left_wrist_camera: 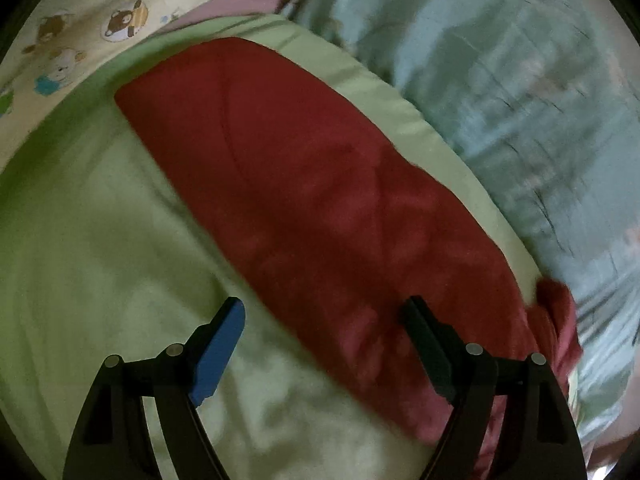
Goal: Fold large clothes
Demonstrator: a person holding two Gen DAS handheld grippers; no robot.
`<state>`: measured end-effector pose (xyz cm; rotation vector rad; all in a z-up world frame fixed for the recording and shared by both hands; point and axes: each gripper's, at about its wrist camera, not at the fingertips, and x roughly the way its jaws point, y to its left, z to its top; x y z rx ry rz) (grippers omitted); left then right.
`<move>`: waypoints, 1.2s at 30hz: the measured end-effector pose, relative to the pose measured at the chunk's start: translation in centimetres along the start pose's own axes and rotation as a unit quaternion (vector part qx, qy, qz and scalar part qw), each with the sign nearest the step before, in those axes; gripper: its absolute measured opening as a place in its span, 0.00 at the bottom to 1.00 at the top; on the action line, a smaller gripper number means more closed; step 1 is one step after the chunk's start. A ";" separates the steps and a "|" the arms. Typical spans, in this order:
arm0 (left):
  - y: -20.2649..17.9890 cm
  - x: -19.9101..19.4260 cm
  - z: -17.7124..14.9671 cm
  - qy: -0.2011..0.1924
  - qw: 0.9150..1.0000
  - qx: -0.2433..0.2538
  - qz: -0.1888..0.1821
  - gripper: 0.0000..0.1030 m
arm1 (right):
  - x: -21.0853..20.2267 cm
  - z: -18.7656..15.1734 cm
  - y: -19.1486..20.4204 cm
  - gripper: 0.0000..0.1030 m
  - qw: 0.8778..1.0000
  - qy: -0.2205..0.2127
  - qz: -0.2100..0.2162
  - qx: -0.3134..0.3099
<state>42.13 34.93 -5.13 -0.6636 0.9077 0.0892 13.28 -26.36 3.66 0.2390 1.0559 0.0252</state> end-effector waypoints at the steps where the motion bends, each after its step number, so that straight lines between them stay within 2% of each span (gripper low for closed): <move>1: 0.5 0.3 0.7 0.001 1.000 -0.009 -0.001 0.79 | -0.1 -0.2 0.0 0.75 1.000 0.001 -0.002 0.000; 5: 2.6 0.8 3.1 -0.016 0.999 -0.043 0.006 0.75 | -0.7 -0.6 -0.1 0.75 1.000 0.003 -0.004 0.001; 7: 3.4 0.3 3.9 -0.025 0.998 -0.052 0.001 0.39 | -1.2 -0.7 -0.4 0.75 1.000 0.001 -0.007 0.003; 10: 3.1 -0.7 3.9 -0.032 0.998 -0.048 -0.014 0.19 | -1.9 -0.6 -1.3 0.75 1.000 -0.007 -0.023 0.010; 12: 1.7 -2.4 2.9 -0.048 0.998 -0.023 -0.019 0.15 | -2.2 -0.5 -1.8 0.75 1.000 -0.011 -0.024 0.017; 15: 0.1 -5.1 1.1 -0.060 0.997 0.007 -0.040 0.12 | -2.5 -0.5 -2.3 0.75 0.999 -0.015 -0.023 0.024; 19: -1.8 -8.9 -1.8 -0.066 0.992 0.033 -0.103 0.09 | -2.6 -0.4 -2.3 0.75 0.999 -0.018 -0.014 0.026; 24: -4.9 -12.5 -5.7 -0.070 0.984 0.085 -0.139 0.08 | -3.2 -0.4 -1.9 0.75 1.000 -0.021 -0.007 0.019; 29: -8.0 -13.6 -9.2 -0.047 0.974 0.133 -0.179 0.08 | -3.9 -0.6 -2.1 0.75 0.999 -0.026 -0.007 0.024; 36: -13.3 -14.0 -15.2 -0.025 0.957 0.216 -0.194 0.08 | -4.1 -0.8 -3.1 0.75 0.999 -0.030 0.001 0.042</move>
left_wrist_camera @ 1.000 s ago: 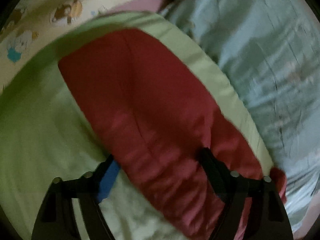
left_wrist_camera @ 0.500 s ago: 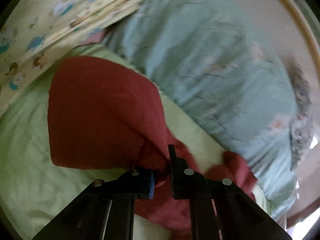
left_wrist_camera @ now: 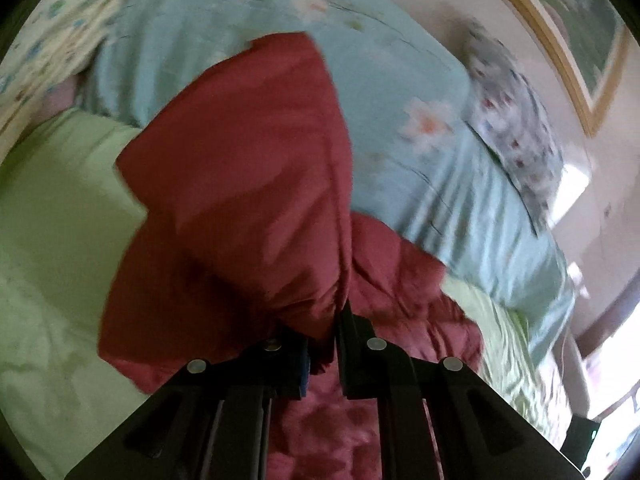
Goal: Fold large clothes
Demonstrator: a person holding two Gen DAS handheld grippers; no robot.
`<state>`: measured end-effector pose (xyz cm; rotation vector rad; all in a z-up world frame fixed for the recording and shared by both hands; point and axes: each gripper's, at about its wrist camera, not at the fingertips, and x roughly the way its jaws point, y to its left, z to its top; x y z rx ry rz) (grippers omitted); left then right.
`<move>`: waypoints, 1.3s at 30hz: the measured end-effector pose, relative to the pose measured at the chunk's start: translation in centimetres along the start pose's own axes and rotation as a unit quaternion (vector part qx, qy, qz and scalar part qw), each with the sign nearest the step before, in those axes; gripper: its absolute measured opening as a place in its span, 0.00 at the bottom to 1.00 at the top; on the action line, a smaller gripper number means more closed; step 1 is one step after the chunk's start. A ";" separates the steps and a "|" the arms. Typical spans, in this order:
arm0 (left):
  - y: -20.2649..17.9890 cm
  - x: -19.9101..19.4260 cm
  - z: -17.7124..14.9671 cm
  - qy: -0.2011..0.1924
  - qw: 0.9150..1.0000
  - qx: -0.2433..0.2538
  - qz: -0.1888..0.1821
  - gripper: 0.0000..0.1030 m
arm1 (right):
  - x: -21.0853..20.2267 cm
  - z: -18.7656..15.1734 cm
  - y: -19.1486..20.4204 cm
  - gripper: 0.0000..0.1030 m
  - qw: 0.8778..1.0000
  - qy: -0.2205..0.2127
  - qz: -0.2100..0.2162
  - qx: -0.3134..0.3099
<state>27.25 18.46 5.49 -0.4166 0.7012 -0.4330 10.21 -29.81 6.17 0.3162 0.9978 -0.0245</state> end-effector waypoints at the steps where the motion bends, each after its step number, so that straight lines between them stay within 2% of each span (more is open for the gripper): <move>1: -0.8 0.0 -0.5 0.002 1.000 0.009 -0.004 0.08 | 0.0 0.0 -0.2 0.75 1.000 0.000 0.001 0.003; 8: -7.4 3.6 -3.8 0.039 0.995 0.083 -0.026 0.08 | 0.2 0.3 -1.6 0.75 1.000 0.000 0.007 0.024; 18: -14.7 14.5 -5.7 0.093 0.987 0.124 -0.033 0.08 | -0.2 1.2 -4.8 0.75 0.996 -0.023 0.026 0.076; 22: -15.5 17.8 -7.1 0.118 0.984 0.130 -0.036 0.08 | -0.1 2.0 -6.5 0.77 0.993 -0.035 0.032 0.103; 27: -16.0 22.6 -8.2 0.153 0.978 0.143 -0.020 0.08 | 0.5 3.3 -8.1 0.77 0.988 -0.046 0.057 0.136; 32: -15.6 24.1 -7.7 0.166 0.976 0.136 -0.018 0.12 | 3.2 5.5 -8.6 0.77 0.982 -0.034 0.092 0.162; 39: -17.4 26.1 -7.7 0.170 0.971 0.168 0.011 0.13 | 8.0 8.9 -7.6 0.80 0.967 -0.015 0.158 0.198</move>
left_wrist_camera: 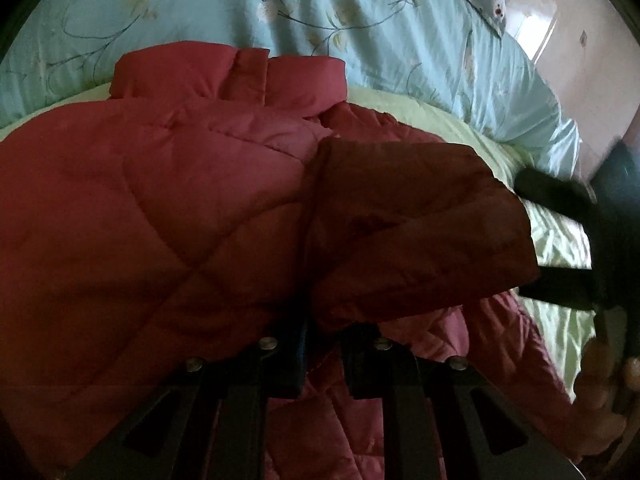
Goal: Fold large clothes
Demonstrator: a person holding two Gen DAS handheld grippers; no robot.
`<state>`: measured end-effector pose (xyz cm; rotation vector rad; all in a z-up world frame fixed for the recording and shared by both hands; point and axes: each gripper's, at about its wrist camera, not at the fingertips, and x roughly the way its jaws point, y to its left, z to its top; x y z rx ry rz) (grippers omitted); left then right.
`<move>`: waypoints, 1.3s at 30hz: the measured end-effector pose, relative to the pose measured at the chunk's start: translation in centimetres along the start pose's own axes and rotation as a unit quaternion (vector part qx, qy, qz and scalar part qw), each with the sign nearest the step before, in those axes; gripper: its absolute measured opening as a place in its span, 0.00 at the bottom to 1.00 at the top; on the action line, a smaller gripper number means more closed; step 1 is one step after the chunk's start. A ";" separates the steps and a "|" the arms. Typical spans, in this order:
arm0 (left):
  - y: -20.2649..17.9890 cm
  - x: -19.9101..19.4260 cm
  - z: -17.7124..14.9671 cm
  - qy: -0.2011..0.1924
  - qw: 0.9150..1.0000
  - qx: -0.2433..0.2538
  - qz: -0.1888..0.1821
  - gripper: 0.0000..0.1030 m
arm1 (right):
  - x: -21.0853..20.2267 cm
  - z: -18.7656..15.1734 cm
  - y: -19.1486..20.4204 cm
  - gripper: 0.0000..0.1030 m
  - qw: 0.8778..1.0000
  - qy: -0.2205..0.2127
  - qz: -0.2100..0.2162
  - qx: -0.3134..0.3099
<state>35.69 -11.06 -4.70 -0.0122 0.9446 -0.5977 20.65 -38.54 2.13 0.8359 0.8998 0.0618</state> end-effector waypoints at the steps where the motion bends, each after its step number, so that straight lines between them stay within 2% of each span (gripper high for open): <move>1: -0.1 0.2 0.2 0.000 1.000 0.000 0.002 0.14 | 0.6 0.3 0.1 0.80 1.000 0.004 0.005 0.005; 3: 0.0 0.2 0.5 0.003 1.000 -0.003 0.001 0.15 | 1.8 0.7 0.3 0.80 1.000 0.013 0.018 0.011; 4: 0.0 0.3 0.6 0.006 1.000 -0.005 -0.002 0.17 | 2.3 0.8 0.4 0.74 1.000 0.016 0.013 0.009; 5: -0.1 0.1 0.4 0.008 1.000 -0.006 -0.006 0.18 | 2.8 0.8 0.7 0.55 1.000 0.018 -0.002 0.000; 6: 0.0 -0.3 0.2 0.011 1.000 -0.006 -0.010 0.22 | 3.0 0.8 0.8 0.40 1.000 0.021 -0.012 -0.005; 7: 0.1 -0.6 -0.1 0.011 1.000 -0.006 -0.015 0.27 | 3.3 0.8 0.8 0.18 0.999 0.026 -0.028 -0.009; 8: 0.2 -0.9 -0.2 0.013 1.000 -0.008 -0.026 0.30 | 3.3 0.8 0.5 0.16 0.999 0.028 -0.042 -0.011; 10: 0.8 -2.1 -0.4 0.013 0.998 -0.014 -0.056 0.47 | 3.1 0.7 0.5 0.12 0.998 0.026 -0.056 -0.025; 11: 1.2 -2.9 -0.5 0.006 0.998 -0.014 -0.061 0.52 | 2.8 0.6 0.7 0.11 0.997 0.022 -0.069 -0.040; 12: 1.7 -4.0 -0.5 -0.009 0.999 -0.013 -0.052 0.61 | 2.6 0.5 0.8 0.10 0.996 0.020 -0.074 -0.047; 13: 2.1 -5.0 -0.4 -0.023 0.999 -0.012 -0.043 0.62 | 2.2 0.4 1.0 0.10 0.995 0.015 -0.078 -0.057; 18: 5.9 -9.1 2.2 -0.089 0.995 -0.044 0.004 0.62 | -0.3 1.0 2.2 0.09 0.989 -0.013 -0.100 -0.105; 20: 7.6 -9.5 3.4 -0.095 0.994 -0.059 0.021 0.60 | -0.7 1.3 2.4 0.09 0.987 -0.015 -0.109 -0.114; 21: 8.5 -9.1 4.0 -0.088 0.993 -0.069 0.030 0.59 | -0.6 1.4 2.3 0.09 0.987 -0.014 -0.112 -0.116; 25: 10.7 -5.6 5.1 -0.042 0.995 -0.083 0.035 0.46 | 0.8 1.4 2.1 0.10 0.979 -0.008 -0.147 -0.138; 27: 11.5 -3.4 5.0 -0.019 0.995 -0.081 0.056 0.37 | 1.4 1.4 1.6 0.21 0.978 -0.003 -0.156 -0.140; 28: 11.8 -2.7 5.0 -0.013 0.995 -0.081 0.061 0.36 | 1.6 1.3 1.3 0.32 0.976 0.001 -0.167 -0.136; 29: 12.1 -2.2 4.8 -0.010 0.995 -0.082 0.061 0.36 | 1.4 1.1 1.4 0.37 0.973 -0.002 -0.188 -0.135; 31: 12.3 -1.6 4.7 -0.012 0.994 -0.086 0.061 0.36 | 0.2 0.7 2.4 0.37 0.966 -0.026 -0.208 -0.148; 33: 12.0 -1.0 5.1 -0.014 0.994 -0.086 0.067 0.36 | -1.4 -0.2 4.4 0.38 0.953 -0.070 -0.232 -0.182; 34: 12.0 -1.2 4.8 -0.014 0.994 -0.083 0.071 0.36 | -2.1 -0.8 5.7 0.38 0.946 -0.092 -0.235 -0.203; 36: 11.6 -1.1 4.6 -0.016 0.994 -0.078 0.078 0.36 | -2.3 -1.8 7.5 0.41 0.940 -0.104 -0.225 -0.234; 39: 11.8 -2.2 3.7 -0.015 0.994 -0.075 0.077 0.36 | 1.5 -2.8 8.7 0.46 0.935 -0.043 -0.218 -0.278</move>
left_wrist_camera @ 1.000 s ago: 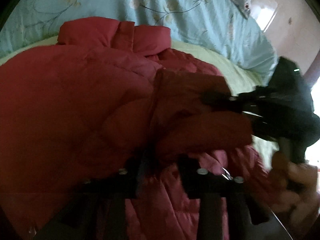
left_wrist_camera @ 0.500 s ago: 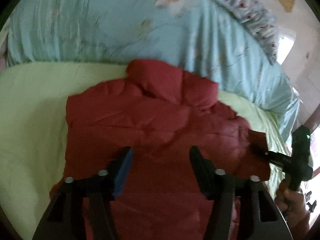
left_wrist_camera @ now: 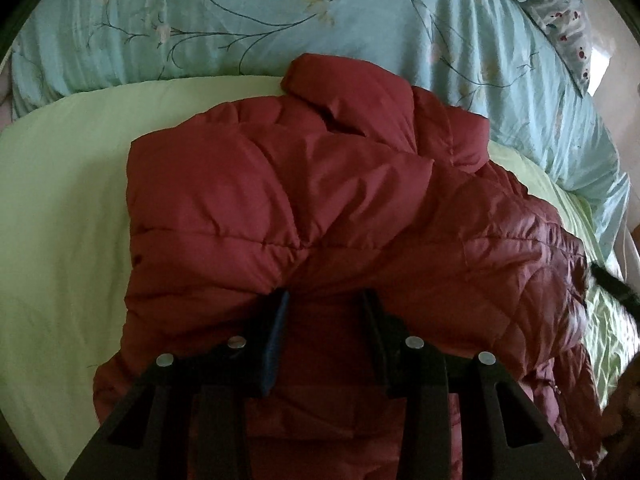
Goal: Fold large clothes
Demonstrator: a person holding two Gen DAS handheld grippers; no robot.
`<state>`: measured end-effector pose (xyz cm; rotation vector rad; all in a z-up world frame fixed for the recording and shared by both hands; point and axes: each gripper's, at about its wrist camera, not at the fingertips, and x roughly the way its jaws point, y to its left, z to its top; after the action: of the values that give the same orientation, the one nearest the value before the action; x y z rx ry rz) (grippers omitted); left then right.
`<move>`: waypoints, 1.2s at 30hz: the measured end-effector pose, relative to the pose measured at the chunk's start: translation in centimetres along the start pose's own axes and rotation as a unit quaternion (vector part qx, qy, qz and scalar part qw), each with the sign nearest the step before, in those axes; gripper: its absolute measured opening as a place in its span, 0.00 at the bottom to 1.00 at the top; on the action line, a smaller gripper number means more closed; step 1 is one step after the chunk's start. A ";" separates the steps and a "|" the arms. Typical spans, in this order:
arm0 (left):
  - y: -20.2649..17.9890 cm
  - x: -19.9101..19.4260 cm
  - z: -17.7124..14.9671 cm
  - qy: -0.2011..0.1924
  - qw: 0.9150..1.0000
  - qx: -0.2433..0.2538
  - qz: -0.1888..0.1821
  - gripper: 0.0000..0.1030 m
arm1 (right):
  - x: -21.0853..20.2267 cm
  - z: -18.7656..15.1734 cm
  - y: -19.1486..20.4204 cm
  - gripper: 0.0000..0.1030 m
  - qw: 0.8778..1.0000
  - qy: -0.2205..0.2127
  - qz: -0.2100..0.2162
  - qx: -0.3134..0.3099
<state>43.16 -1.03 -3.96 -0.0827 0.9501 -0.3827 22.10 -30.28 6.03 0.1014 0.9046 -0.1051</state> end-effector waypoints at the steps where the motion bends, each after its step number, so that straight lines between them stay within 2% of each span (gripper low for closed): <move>1: 0.3 -0.7 -0.4 -0.002 1.000 0.003 0.001 0.36 | 1.2 -0.2 0.3 0.46 1.000 0.016 -0.003 -0.007; 3: 0.6 -2.2 -0.9 -0.017 1.000 0.010 0.005 0.36 | 4.2 -0.9 0.1 0.45 0.998 0.052 -0.026 -0.011; 5: 1.1 -3.7 -1.4 -0.033 0.999 0.012 0.015 0.36 | 6.1 -1.8 -1.0 0.45 0.997 0.067 -0.040 0.000; 8: 2.2 -3.5 -1.5 -0.023 0.999 0.002 0.025 0.35 | 7.1 -2.8 -2.6 0.45 0.997 0.064 -0.025 0.017; 10: 2.8 -2.2 -1.7 -0.006 0.999 -0.004 0.031 0.29 | 7.1 -3.0 -2.7 0.45 0.998 0.063 -0.022 0.016; 15: 3.9 -0.9 -2.0 0.006 0.999 -0.030 0.014 0.29 | 6.5 -2.6 -2.7 0.45 0.998 0.063 -0.018 0.022; 18: 3.7 -0.9 -2.3 0.006 1.000 -0.024 0.017 0.29 | 4.9 -2.6 -2.6 0.45 0.999 0.035 -0.024 0.028; 20: 3.4 -1.0 -2.3 0.007 1.000 -0.023 0.020 0.29 | 5.8 -2.8 -3.1 0.45 0.998 0.047 -0.040 0.029; 22: 3.5 -1.1 -2.3 0.008 0.999 -0.022 0.025 0.29 | 7.3 -3.3 -3.9 0.45 0.997 0.068 -0.029 0.035; 27: 2.8 -1.3 -1.9 0.012 0.999 -0.008 0.051 0.29 | 8.0 -3.0 -3.9 0.45 0.996 0.072 -0.035 0.031; 30: 2.0 -2.7 -2.1 0.012 0.998 -0.002 0.064 0.29 | 7.7 -2.9 -4.3 0.46 0.996 0.070 -0.024 0.041; 32: 1.7 -4.0 -2.5 0.011 0.998 -0.001 0.061 0.35 | 6.9 -2.8 -4.5 0.46 0.996 0.067 -0.014 0.052; 34: 1.7 -5.7 -3.1 0.003 0.999 -0.005 0.054 0.54 | 5.4 -2.7 -4.8 0.47 0.995 0.068 -0.002 0.074; 36: 2.0 -7.5 -4.0 -0.002 0.999 -0.017 0.049 0.58 | 3.7 -2.8 -4.9 0.54 0.994 0.064 0.006 0.089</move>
<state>36.60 3.92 -1.00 -0.0668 0.9529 -0.2752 21.54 -34.99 1.15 0.2824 1.0221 -0.1701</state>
